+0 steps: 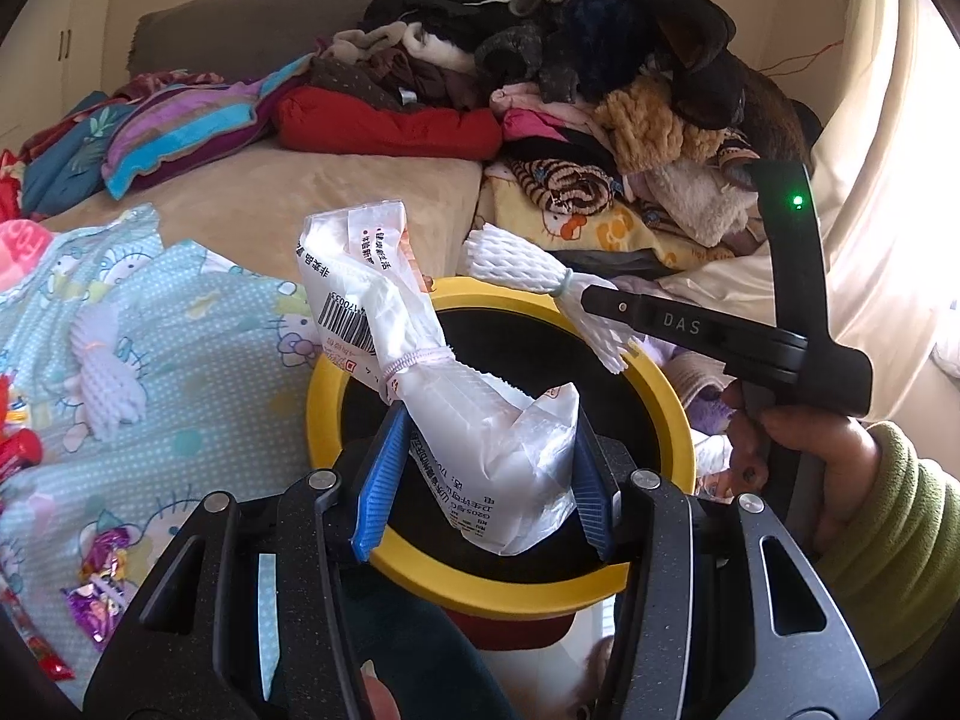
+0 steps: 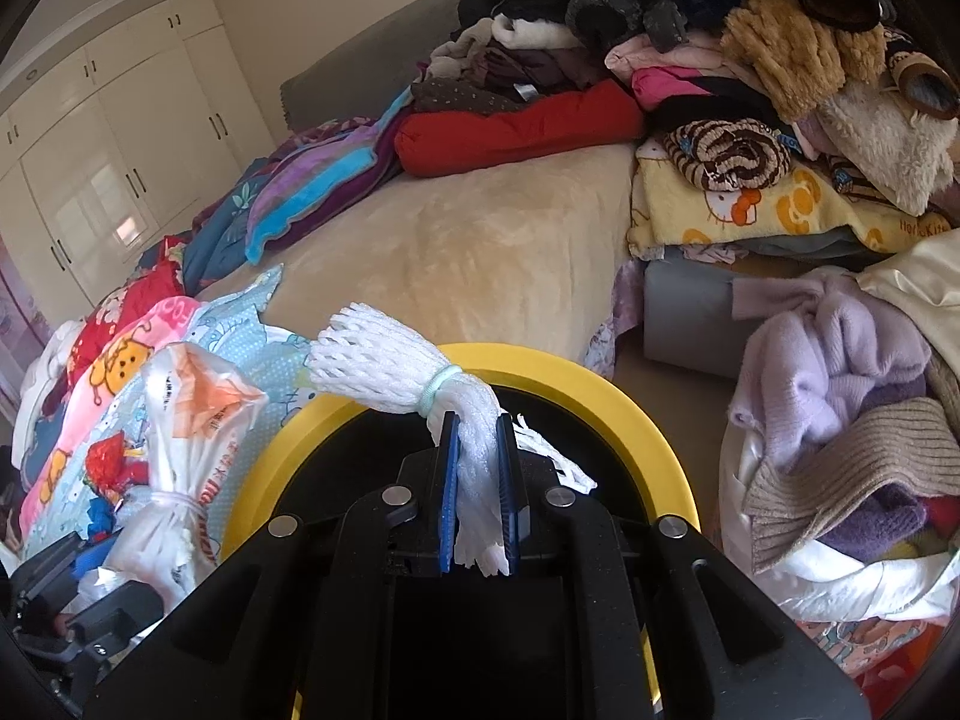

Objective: Collect trash
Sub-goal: 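Open both grippers to drop the bag and foam net into the bin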

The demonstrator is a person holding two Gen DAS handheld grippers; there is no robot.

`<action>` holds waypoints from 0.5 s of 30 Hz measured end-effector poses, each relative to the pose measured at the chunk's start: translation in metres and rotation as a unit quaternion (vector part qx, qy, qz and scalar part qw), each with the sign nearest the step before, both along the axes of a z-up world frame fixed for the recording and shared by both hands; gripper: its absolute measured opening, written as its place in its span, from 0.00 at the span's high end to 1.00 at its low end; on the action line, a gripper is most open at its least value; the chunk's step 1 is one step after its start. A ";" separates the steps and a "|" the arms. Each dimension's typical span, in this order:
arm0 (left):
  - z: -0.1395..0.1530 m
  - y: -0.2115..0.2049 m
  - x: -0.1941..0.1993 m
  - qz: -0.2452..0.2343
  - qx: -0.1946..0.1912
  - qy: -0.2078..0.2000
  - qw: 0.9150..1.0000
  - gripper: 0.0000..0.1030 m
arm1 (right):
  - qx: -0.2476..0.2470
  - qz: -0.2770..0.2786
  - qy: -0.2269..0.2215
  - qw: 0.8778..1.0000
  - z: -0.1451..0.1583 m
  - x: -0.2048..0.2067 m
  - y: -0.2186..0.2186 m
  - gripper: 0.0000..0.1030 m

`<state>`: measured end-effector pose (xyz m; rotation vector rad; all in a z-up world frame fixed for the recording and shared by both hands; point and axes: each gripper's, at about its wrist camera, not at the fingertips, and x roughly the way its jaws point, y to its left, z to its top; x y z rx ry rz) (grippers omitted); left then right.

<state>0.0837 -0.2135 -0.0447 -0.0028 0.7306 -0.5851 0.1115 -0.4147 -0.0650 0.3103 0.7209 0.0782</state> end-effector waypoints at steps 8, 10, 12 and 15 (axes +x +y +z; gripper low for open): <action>-0.008 0.003 0.009 0.022 -0.007 -0.004 1.000 0.10 | 0.010 0.001 -0.004 1.000 -0.001 0.000 -0.003 0.50; -0.006 0.009 0.010 0.035 -0.004 -0.006 0.999 0.10 | 0.010 0.001 -0.008 1.000 0.001 -0.001 -0.002 0.44; -0.004 0.015 0.009 0.043 -0.004 -0.013 0.999 0.10 | 0.010 -0.001 -0.015 1.000 0.004 -0.002 0.000 0.41; 0.000 0.025 0.008 0.057 -0.009 -0.023 0.998 0.10 | 0.008 0.003 -0.019 1.000 0.008 -0.003 0.005 0.39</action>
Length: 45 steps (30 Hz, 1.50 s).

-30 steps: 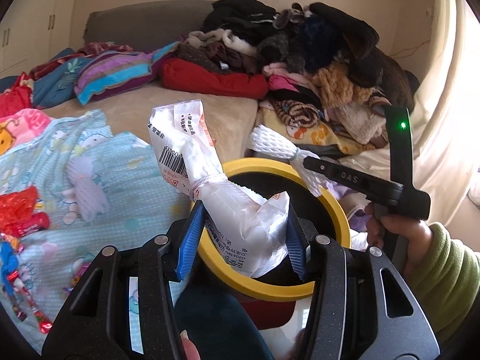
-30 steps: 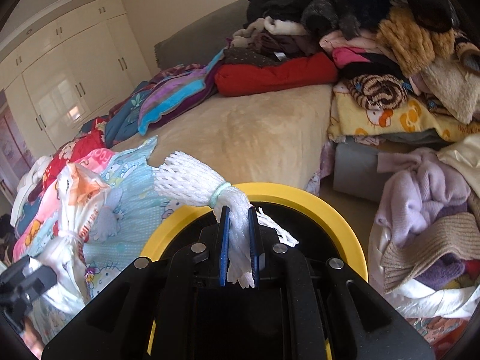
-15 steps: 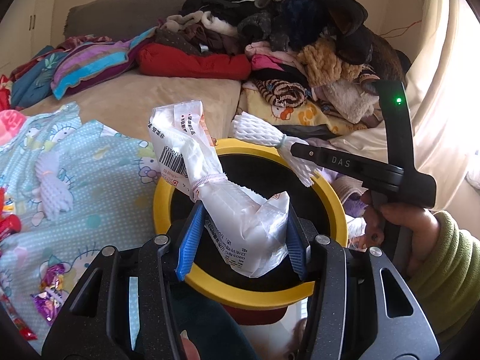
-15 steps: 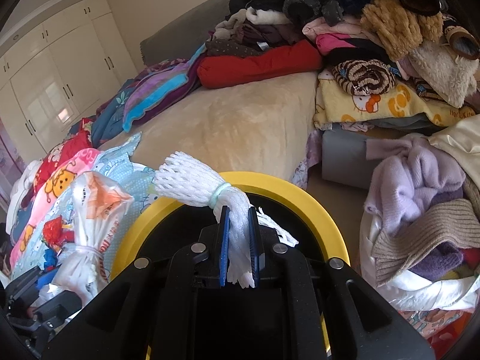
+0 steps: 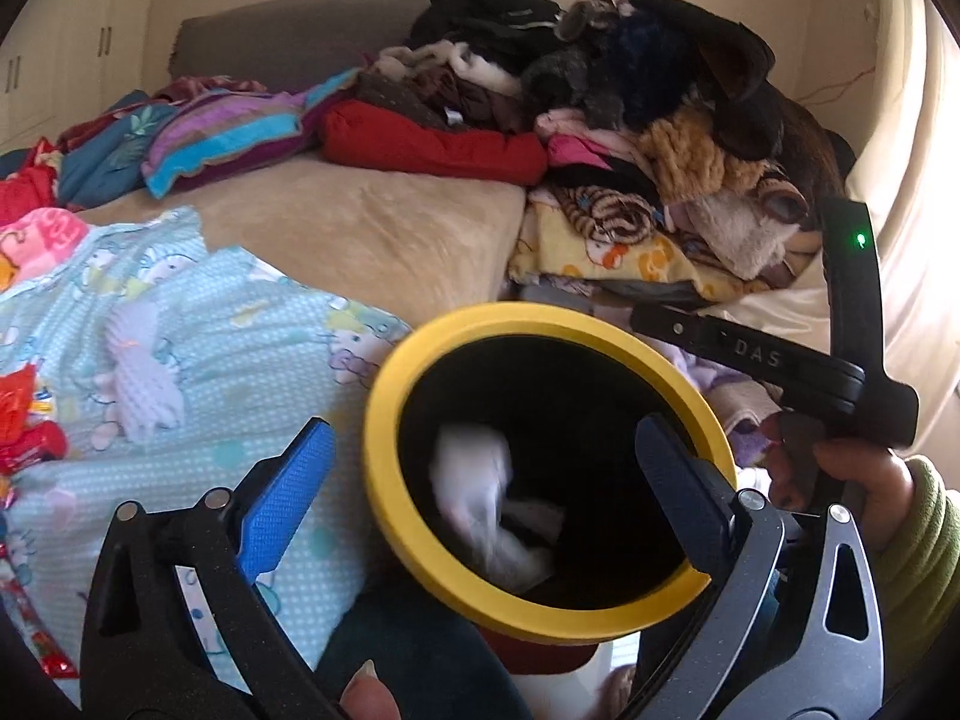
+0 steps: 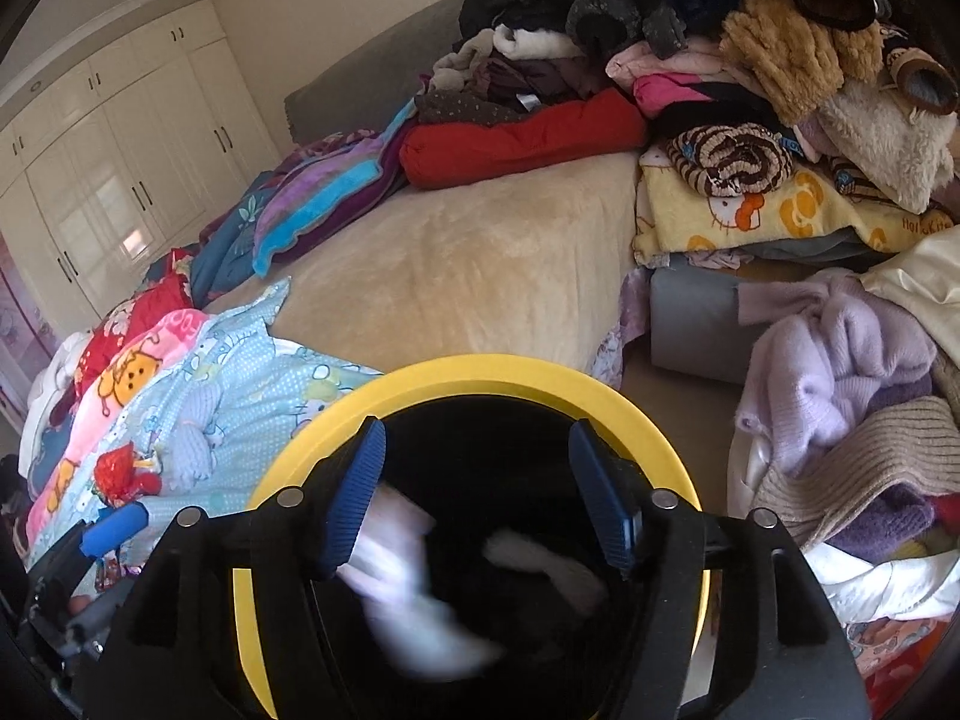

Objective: Collect trash
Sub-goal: 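Open both grippers to drop the bag and foam net into the bin, then move both tools back over the remaining trash on the sheet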

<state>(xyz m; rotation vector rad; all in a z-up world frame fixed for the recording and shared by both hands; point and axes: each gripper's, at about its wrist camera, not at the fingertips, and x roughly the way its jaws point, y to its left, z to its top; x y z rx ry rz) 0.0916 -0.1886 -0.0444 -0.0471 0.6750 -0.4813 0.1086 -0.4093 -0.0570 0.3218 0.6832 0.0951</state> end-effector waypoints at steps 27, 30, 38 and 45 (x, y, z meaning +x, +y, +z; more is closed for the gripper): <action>0.036 0.079 -0.010 0.110 -0.017 -0.061 0.992 0.10 | -0.014 0.063 -0.074 0.995 0.051 -0.024 0.086 0.22; 0.039 0.089 -0.010 0.122 -0.021 -0.064 0.990 0.10 | -0.015 0.071 -0.079 0.994 0.054 -0.027 0.095 0.21; 0.047 0.116 -0.010 0.153 -0.028 -0.074 0.985 0.10 | -0.017 0.096 -0.088 0.991 0.059 -0.035 0.125 0.20; 0.051 0.138 -0.012 0.180 -0.028 -0.082 0.980 0.10 | -0.019 0.115 -0.090 0.989 0.060 -0.038 0.145 0.20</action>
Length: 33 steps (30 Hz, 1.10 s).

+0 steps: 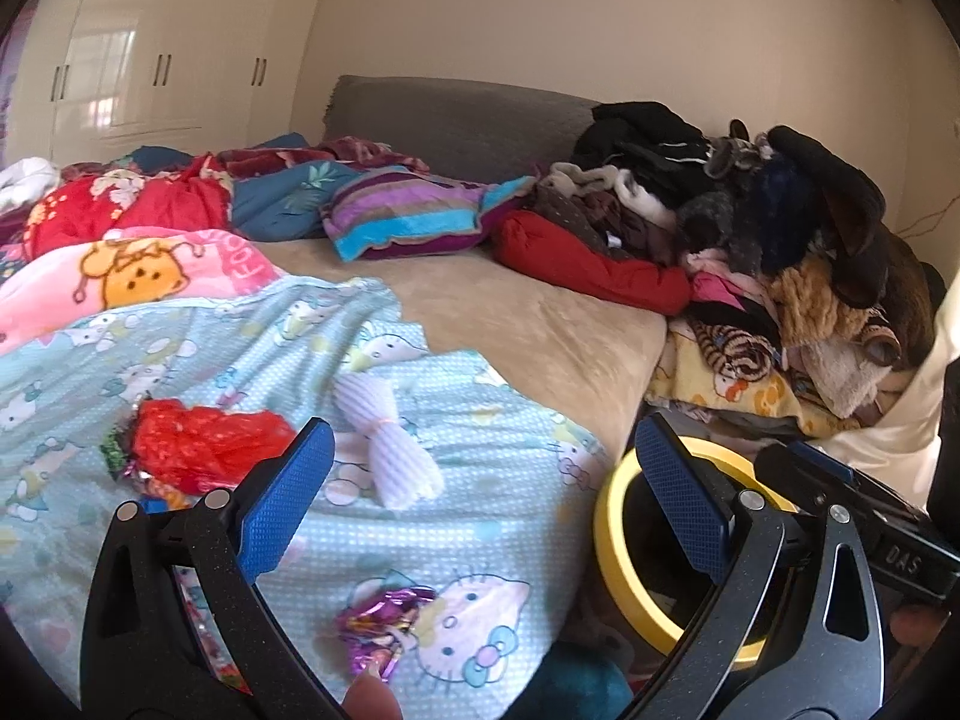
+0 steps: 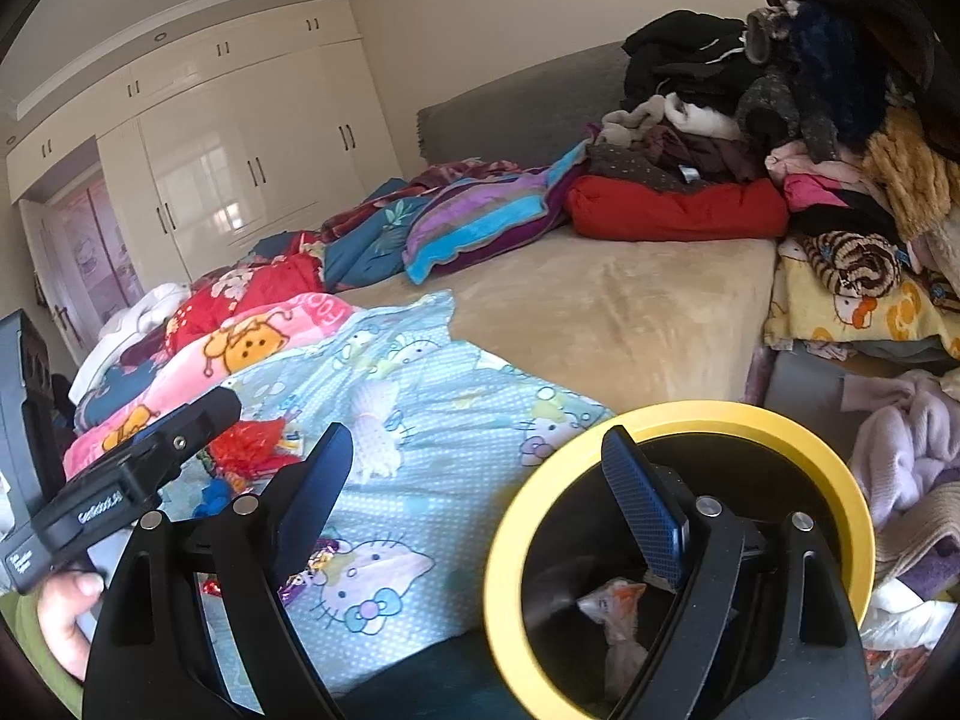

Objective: Collect trash
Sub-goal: 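Move both tools back over the remaining trash on the sheet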

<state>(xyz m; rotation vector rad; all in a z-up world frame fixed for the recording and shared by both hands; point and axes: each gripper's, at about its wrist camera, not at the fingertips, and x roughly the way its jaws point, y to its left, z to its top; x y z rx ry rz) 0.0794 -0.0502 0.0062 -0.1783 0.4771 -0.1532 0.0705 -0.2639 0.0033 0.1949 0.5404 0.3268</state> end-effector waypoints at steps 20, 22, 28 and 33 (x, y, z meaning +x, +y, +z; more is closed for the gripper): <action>-0.001 0.062 0.010 0.070 -0.010 0.000 0.997 0.10 | -0.019 0.049 0.002 0.999 -0.003 -0.004 0.062 0.16; -0.003 0.069 0.013 0.077 -0.011 0.005 0.997 0.10 | -0.022 0.055 0.003 0.998 -0.005 -0.005 0.069 0.16; -0.011 0.096 0.018 0.106 -0.015 0.018 0.994 0.10 | -0.034 0.075 0.014 0.996 -0.015 -0.005 0.093 0.15; -0.018 0.116 0.020 0.122 -0.024 0.025 0.992 0.10 | -0.045 0.087 0.026 0.995 -0.025 -0.003 0.113 0.15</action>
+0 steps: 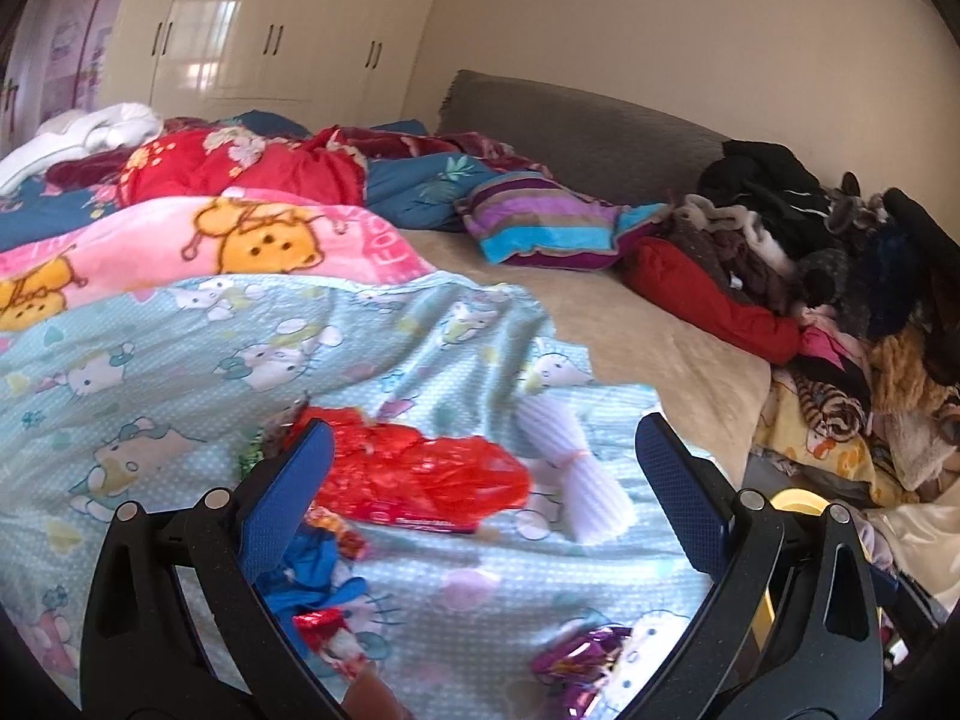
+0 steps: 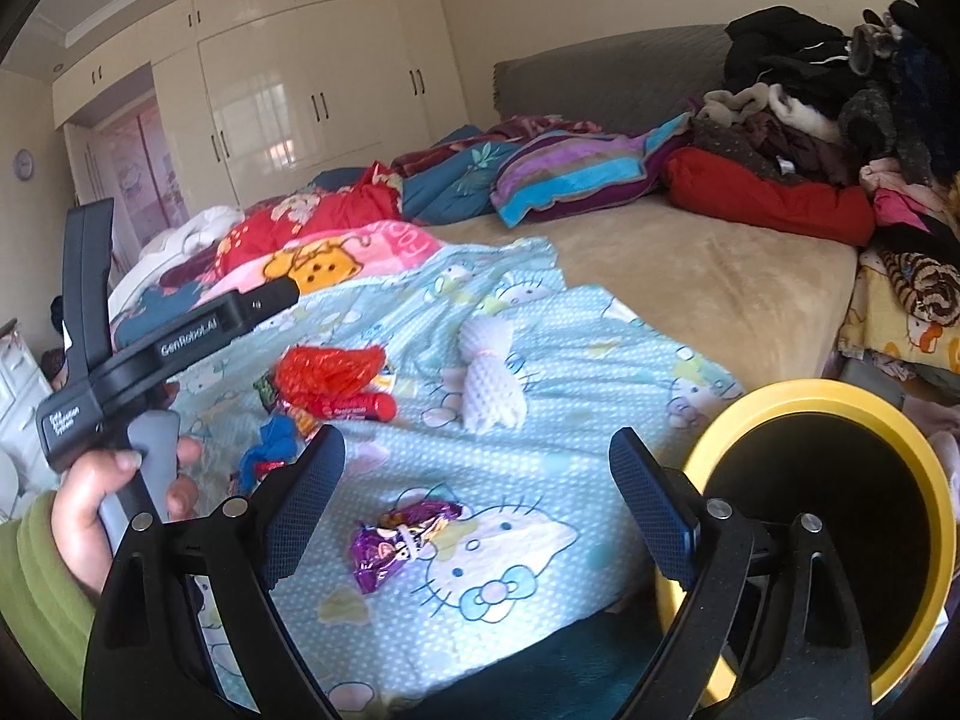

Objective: Collect trash
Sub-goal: 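Move both tools back over the remaining trash on the sheet, then grasp the red plastic bag with the left gripper while the right gripper grasps the purple wrapper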

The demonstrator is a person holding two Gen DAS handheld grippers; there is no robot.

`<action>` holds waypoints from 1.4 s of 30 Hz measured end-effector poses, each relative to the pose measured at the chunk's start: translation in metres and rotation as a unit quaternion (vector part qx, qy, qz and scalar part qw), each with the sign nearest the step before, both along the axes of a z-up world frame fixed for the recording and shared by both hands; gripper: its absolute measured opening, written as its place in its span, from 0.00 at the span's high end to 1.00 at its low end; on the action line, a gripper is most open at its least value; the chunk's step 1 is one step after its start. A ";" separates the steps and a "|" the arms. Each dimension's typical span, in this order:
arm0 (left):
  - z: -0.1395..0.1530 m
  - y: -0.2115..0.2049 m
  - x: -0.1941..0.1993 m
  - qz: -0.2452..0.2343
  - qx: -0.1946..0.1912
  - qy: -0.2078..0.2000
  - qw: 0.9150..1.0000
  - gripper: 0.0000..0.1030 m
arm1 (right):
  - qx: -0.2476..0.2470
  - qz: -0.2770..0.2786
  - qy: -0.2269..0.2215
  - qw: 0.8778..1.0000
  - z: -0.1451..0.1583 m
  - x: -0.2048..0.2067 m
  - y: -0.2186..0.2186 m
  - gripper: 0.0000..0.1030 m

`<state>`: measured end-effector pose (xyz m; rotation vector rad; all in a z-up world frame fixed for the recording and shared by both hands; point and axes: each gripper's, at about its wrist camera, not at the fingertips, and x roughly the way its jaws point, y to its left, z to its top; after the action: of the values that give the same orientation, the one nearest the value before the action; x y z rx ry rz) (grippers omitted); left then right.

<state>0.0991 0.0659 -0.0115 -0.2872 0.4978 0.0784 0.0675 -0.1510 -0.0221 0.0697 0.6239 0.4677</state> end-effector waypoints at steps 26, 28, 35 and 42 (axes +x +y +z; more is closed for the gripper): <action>-0.056 0.066 0.029 0.052 -0.081 0.070 0.993 0.26 | -0.052 0.031 0.068 0.996 -0.060 0.033 0.061 0.14; -0.060 0.069 0.033 0.055 -0.089 0.078 0.991 0.27 | -0.055 0.031 0.076 0.995 -0.065 0.038 0.065 0.14; -0.067 0.076 0.045 0.056 -0.100 0.094 0.989 0.31 | -0.053 0.032 0.120 0.991 -0.085 0.055 0.077 0.14; -0.074 0.076 0.052 0.052 -0.097 0.111 0.988 0.54 | -0.061 0.036 0.140 0.988 -0.103 0.051 0.079 0.33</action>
<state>0.1514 0.1419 -0.0851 -0.4990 0.7141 0.1659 0.1186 -0.0719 -0.1251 -0.0039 0.9320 0.4917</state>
